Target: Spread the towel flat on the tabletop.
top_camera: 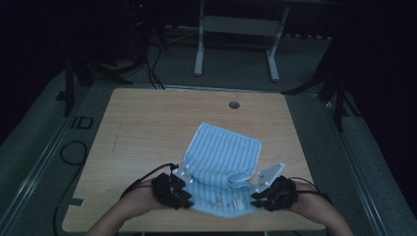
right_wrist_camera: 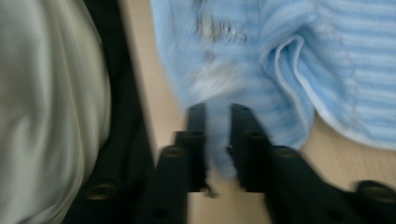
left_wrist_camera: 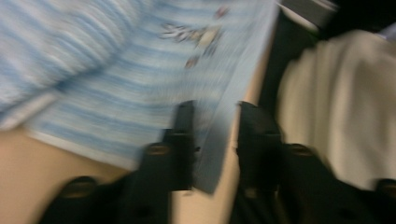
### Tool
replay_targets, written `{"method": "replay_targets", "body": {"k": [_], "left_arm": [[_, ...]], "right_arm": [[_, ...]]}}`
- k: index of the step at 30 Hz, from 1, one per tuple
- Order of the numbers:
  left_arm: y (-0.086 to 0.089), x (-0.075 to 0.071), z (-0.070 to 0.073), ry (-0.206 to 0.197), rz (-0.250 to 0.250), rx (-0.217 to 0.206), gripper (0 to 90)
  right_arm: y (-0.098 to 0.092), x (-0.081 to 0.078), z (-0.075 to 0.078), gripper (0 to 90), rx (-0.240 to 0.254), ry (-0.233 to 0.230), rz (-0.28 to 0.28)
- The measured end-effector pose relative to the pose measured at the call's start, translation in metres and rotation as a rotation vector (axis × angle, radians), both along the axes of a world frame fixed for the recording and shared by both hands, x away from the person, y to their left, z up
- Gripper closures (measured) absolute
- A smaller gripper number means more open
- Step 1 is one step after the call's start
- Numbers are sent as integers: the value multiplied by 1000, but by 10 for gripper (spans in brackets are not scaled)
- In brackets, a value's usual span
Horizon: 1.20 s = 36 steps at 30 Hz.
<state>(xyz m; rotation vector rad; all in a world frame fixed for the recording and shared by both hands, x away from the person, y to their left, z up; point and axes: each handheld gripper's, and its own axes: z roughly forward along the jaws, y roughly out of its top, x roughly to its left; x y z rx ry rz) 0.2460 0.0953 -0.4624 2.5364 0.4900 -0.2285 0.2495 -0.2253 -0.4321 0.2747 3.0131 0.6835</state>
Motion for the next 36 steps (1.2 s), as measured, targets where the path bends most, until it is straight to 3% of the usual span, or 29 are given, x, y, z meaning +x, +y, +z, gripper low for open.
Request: {"method": "replay_targets", "body": {"k": [2,4,8,10,12,16,21,22,27,32,36], "left_arm": [[2,0,-6,-6,18,13,577],[2,3,-14,-5,47,13,556],[-9,3,-27,-8,52,-15,583],[-18,3,-31,-31,53,3,603],[-27,3,-37,-65,39,38,632],[-42,4,-48,-90,25,86,665],[-51,4,-62,-77,-6,122,652],[-51,4,-64,-72,-10,128,652],[-52,1,-65,-60,-29,115,641],[-55,-3,-65,-53,-50,106,639],[-57,-7,-65,-46,-79,108,627]], "right_arm": [[-3,3,1,689,-2,-17,-44],[-4,15,-2,693,-22,-64,-104],[-2,54,-22,818,-49,-83,-190],[2,76,-36,874,-69,-72,-248],[8,96,-50,896,-98,-70,-277],[23,124,-71,897,-150,-62,-304],[32,149,-88,897,-220,-46,-331],[31,156,-87,897,-207,-37,-340],[31,179,-87,897,-237,-54,-373],[28,204,-87,897,-232,-31,-422],[28,224,-87,897,-261,-36,-459]]}}
